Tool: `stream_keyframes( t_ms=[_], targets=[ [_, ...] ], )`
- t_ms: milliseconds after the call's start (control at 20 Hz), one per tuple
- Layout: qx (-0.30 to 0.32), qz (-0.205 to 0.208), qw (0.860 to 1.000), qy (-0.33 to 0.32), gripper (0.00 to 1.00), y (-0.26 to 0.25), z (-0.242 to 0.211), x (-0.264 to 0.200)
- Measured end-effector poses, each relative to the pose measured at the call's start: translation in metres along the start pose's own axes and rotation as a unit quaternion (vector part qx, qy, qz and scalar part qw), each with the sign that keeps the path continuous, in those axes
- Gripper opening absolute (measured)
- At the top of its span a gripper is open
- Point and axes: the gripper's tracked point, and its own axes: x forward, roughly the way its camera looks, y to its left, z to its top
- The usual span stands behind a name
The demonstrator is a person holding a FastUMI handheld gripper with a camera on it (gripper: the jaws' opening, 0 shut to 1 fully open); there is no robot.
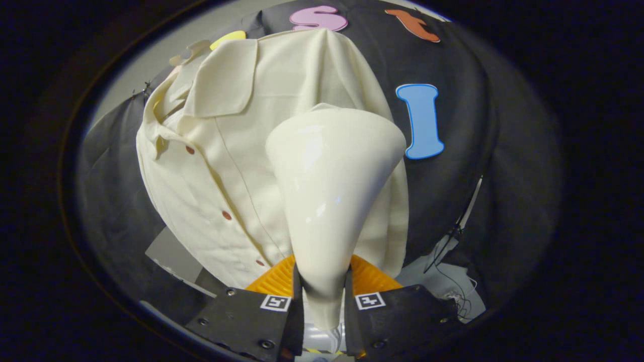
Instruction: Iron the clothes twice with a garment steamer, once on the left side and once on the right side.
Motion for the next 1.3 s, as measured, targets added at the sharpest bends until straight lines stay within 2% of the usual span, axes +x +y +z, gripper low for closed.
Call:
stream_keyframes(
  t_ms=[350, 800, 950, 1300],
  targets=[
    [0.0, -0.01, 0.997, 0.072, 0.33, -0.018, -0.091, 0.025],
    [0.028, -0.007, 0.988, 0.15, 0.33, -0.033, -0.201, 0.056],
    [0.052, 0.002, 0.986, 0.16, 0.33, -0.034, -0.228, 0.064],
    [0.078, -0.011, 0.979, 0.189, 0.33, -0.047, -0.29, 0.075]
  ],
)
